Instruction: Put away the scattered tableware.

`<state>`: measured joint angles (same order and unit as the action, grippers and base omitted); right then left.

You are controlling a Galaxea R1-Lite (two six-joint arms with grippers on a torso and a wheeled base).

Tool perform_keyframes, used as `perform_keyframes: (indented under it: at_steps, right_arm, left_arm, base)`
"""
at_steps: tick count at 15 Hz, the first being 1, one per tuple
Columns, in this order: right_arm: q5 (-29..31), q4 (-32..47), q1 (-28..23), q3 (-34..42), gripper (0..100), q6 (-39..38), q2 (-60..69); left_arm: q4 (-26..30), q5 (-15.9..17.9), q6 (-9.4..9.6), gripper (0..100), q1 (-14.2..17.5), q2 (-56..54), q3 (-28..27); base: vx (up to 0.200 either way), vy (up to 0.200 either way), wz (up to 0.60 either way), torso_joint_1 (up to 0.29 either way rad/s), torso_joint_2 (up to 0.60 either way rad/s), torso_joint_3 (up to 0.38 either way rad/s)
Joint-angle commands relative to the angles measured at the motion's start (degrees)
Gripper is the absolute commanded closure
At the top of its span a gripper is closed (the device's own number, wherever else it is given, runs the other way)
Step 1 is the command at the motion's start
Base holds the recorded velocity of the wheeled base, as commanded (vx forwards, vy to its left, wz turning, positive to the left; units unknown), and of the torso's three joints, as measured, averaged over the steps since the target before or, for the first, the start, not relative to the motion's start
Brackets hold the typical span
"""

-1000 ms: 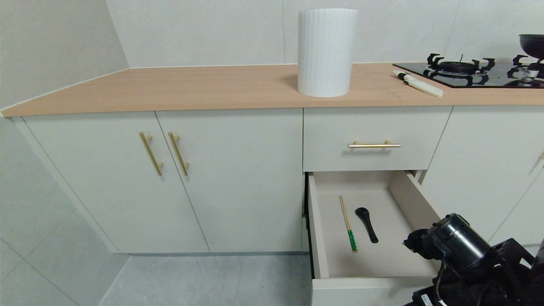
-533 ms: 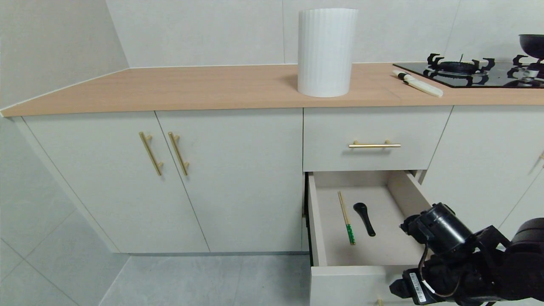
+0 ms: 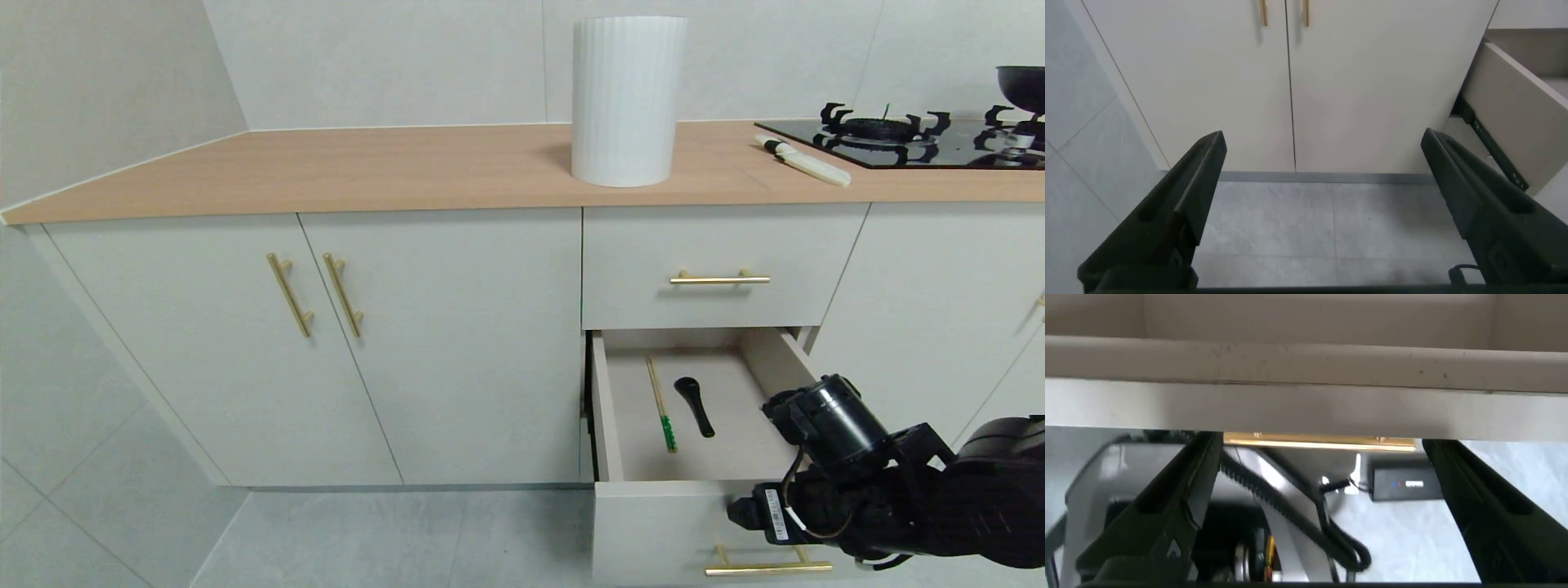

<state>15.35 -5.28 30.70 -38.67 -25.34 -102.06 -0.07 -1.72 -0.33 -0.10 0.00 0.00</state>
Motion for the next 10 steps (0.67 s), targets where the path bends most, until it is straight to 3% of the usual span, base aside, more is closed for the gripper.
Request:
perform_keyframes:
  at_steps: [1,5,10]
  right_arm:
    - [0.2,-1.8,-0.7,-0.3,0,0.0,-2.0]
    - [1.1,-6.7,-1.3,-1.4,0,1.5,-3.1]
    - [1.1,-6.9,-3.4,-7.3,0,4.3,-8.2]
  left_arm:
    - [0.0,0.0,-0.02,0,0.0,0.0,0.0]
    - [0.0,0.0,-0.02,0,0.0,0.0,0.0]
    - [0.0,0.0,-0.02,0,0.0,0.0,0.0]
  base:
    - [0.0,0.0,0.0,0.0,0.0,0.0]
    - [0.0,0.0,0.0,0.0,0.0,0.0]
    - [0.0,0.0,0.0,0.0,0.0,0.0]
